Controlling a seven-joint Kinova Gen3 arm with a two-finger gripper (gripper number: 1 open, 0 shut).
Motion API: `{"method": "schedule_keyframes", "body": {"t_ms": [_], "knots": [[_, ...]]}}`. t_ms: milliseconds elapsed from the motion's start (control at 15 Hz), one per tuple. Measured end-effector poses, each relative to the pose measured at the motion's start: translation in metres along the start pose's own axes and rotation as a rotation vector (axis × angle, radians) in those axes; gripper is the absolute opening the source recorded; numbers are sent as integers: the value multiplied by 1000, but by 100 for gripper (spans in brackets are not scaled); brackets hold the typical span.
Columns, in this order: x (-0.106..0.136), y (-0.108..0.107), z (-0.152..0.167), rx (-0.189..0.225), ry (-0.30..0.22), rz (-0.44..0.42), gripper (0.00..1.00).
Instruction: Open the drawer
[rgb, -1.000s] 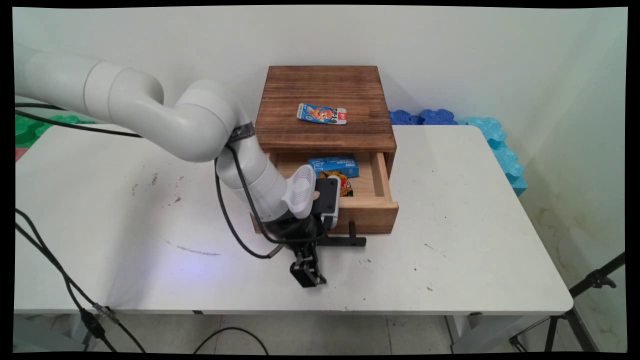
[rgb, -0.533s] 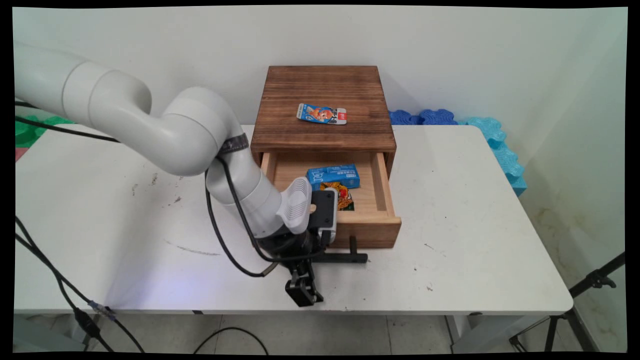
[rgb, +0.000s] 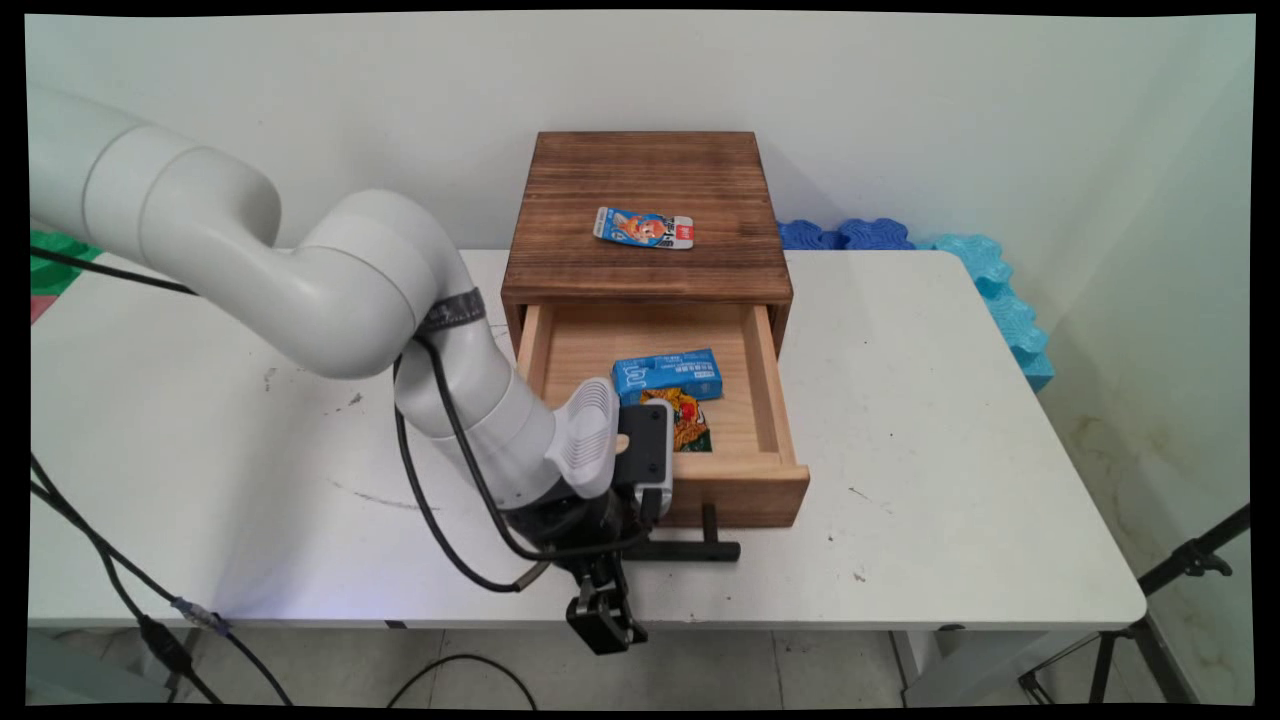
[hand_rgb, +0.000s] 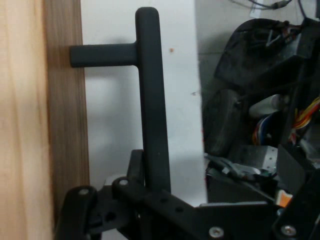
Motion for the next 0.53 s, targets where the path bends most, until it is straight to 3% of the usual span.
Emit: {"method": "schedule_keyframes", "body": {"t_ms": [533], "knots": [[0, 16, -3, -18, 11, -18, 100]]}}
